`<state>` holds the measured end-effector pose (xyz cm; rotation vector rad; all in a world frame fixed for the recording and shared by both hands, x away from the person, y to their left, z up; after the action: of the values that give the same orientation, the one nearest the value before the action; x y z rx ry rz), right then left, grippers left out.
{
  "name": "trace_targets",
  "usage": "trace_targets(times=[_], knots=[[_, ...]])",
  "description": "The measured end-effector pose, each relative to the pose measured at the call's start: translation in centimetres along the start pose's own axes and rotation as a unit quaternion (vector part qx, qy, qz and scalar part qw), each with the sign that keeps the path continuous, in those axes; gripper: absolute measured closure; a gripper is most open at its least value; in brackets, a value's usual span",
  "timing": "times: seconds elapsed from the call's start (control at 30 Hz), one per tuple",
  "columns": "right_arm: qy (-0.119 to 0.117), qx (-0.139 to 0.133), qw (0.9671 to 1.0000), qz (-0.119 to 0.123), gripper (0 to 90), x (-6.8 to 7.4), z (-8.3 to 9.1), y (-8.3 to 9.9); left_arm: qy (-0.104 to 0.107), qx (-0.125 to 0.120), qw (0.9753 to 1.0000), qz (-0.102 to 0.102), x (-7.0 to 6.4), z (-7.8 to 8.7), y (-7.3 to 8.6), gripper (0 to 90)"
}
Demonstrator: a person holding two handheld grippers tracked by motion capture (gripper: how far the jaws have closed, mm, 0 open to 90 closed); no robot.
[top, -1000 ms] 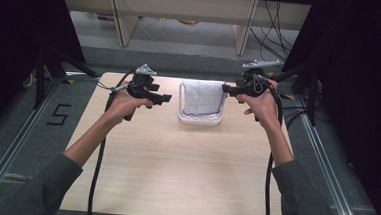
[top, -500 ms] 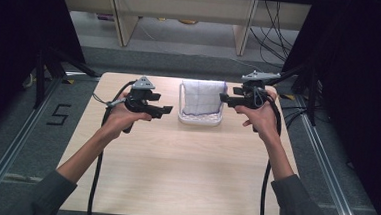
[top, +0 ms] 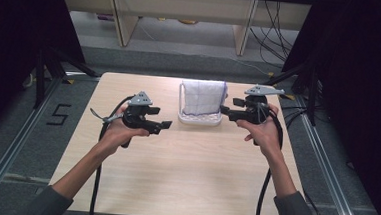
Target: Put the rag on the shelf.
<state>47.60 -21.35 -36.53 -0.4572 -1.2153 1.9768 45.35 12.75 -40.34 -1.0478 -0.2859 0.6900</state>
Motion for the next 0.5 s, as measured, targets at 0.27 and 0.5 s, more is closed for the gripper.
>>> trace_targets(times=[0.27,0.5], knots=[[-0.006,-0.007,0.9999,-0.007,36.0,0.5,0.5,1.9,0.002,0.006,0.9999,-0.015,-1.2,0.2,1.5,28.3],[-0.012,-0.002,0.9999,-0.004,35.7,0.8,0.8,2.9,0.001,0.012,0.9998,-0.017,-1.8,0.2,2.8,28.2]])
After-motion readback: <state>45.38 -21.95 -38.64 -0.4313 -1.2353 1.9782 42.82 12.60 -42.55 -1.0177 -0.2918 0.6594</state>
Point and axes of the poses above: each handheld gripper's, and its own axes: z roughly backward along the jaws, y roughly out of its underside, x roughly to its left, the point moved 1 cm from there along -z, roughly forward along the jaws, and after that the axes turned 1 degree about z, right-handed, at the moved point
